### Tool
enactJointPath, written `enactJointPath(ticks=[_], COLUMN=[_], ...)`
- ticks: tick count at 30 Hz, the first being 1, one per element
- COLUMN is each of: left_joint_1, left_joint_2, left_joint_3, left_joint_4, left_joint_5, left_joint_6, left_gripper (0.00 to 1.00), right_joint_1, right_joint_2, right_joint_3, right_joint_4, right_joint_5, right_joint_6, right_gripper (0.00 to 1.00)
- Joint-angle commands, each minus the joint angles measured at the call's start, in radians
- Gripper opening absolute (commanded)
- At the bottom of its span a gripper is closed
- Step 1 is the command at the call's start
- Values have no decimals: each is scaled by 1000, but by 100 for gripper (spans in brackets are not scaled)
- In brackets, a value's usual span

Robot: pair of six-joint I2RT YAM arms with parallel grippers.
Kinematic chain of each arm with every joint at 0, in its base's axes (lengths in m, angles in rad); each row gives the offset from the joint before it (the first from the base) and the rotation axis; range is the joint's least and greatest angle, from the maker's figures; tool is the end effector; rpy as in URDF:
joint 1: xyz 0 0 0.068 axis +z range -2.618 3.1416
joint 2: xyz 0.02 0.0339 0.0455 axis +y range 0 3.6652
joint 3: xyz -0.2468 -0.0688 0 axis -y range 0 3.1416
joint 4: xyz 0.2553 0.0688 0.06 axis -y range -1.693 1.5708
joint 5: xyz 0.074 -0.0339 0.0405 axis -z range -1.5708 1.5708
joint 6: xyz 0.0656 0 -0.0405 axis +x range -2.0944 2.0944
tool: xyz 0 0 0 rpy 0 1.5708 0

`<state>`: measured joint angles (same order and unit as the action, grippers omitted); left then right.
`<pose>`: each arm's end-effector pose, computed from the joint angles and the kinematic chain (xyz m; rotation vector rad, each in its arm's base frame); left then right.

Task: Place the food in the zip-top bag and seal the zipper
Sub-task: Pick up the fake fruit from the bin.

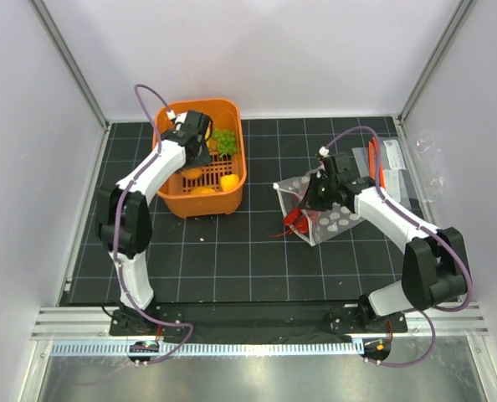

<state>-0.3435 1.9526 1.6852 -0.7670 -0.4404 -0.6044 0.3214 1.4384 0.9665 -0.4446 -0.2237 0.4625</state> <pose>0.4258 -0.1226 0.2183 -0.4711 2.4250 0.1818 0.3048 0.1168 0.1861 0.0830 2.5564 0.5966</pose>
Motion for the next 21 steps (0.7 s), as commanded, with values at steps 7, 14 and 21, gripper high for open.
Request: enactJointPath(ticks=[7,14,21], left_joint_1=[-113,-290,-408], left_joint_2=[-328,-373,-350], left_joint_3=[-266,-317,-271], left_joint_4=[389,480,488], left_joint_5=[581,742,689], left_joint_6=[141,163,183], left_gripper=[17,15,13], right_joint_1=[-1,-1,-1], right_joint_2=[59,48,4], right_joint_3=[169,201,190], right_joint_4=[-32,-69,-91], right_joint_5=[-9,24,81], right_joint_6=[59,99,111], right_gripper=[1,1,1])
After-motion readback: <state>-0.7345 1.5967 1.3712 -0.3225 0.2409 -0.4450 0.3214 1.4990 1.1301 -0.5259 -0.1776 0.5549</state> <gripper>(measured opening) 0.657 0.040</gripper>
